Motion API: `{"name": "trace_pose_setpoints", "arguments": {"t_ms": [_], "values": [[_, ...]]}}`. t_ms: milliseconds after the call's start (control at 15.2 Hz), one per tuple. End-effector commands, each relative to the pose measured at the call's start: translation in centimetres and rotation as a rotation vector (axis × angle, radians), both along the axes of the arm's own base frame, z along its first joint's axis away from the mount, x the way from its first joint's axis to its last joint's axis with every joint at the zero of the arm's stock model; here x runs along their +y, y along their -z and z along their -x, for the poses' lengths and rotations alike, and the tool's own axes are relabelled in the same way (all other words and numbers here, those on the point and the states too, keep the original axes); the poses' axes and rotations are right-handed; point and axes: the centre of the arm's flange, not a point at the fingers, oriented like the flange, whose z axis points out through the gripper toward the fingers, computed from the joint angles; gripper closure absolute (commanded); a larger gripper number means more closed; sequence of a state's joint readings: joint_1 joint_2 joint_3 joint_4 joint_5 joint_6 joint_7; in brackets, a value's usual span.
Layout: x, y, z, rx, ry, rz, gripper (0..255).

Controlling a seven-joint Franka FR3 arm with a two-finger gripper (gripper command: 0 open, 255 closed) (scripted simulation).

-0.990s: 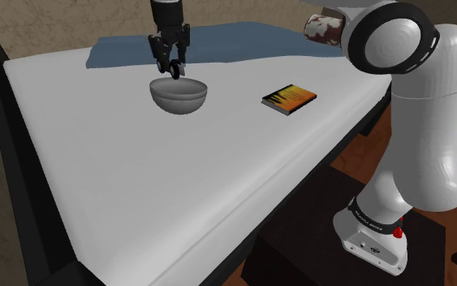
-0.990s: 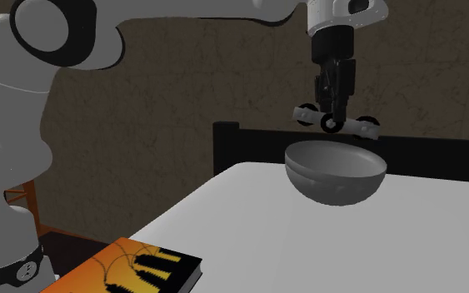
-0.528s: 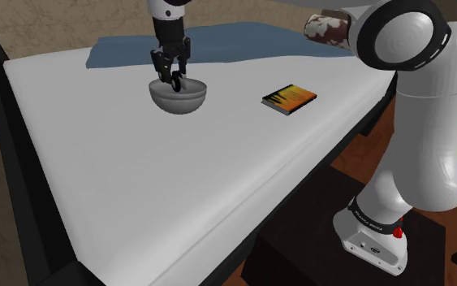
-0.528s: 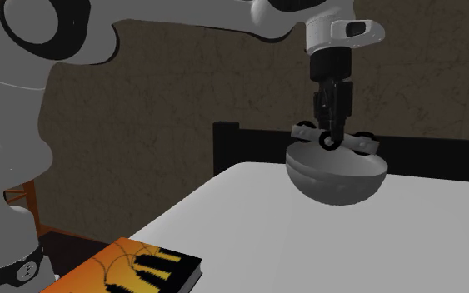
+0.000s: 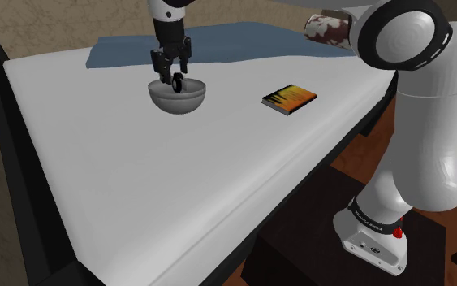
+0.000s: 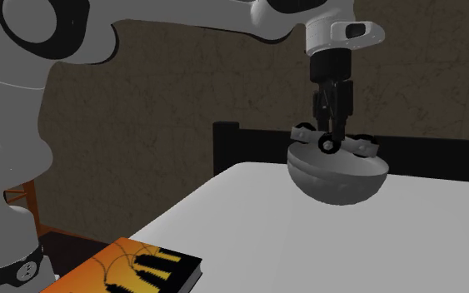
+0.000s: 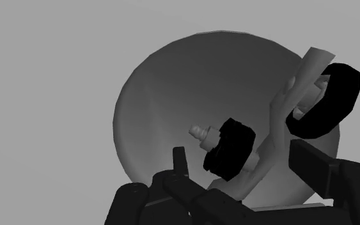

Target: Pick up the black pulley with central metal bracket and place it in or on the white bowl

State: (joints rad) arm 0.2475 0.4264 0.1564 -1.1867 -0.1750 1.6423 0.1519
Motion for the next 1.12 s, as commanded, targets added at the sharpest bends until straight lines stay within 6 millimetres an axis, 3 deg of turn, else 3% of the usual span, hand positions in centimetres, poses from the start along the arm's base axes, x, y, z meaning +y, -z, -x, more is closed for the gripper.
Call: {"name": "trace_pose_setpoints", "arguments": {"t_ms": [0,264,528,1056], "values": [[0.0,0.0,0.0,0.0,0.0,0.0,0],[0.0,0.0,0.0,0.0,0.0,0.0,0],[0.4,-5.0,0.4,0.0,0.0,0.0,0],[0.4,-5.0,0.4,0.0,0.0,0.0,0]]}}
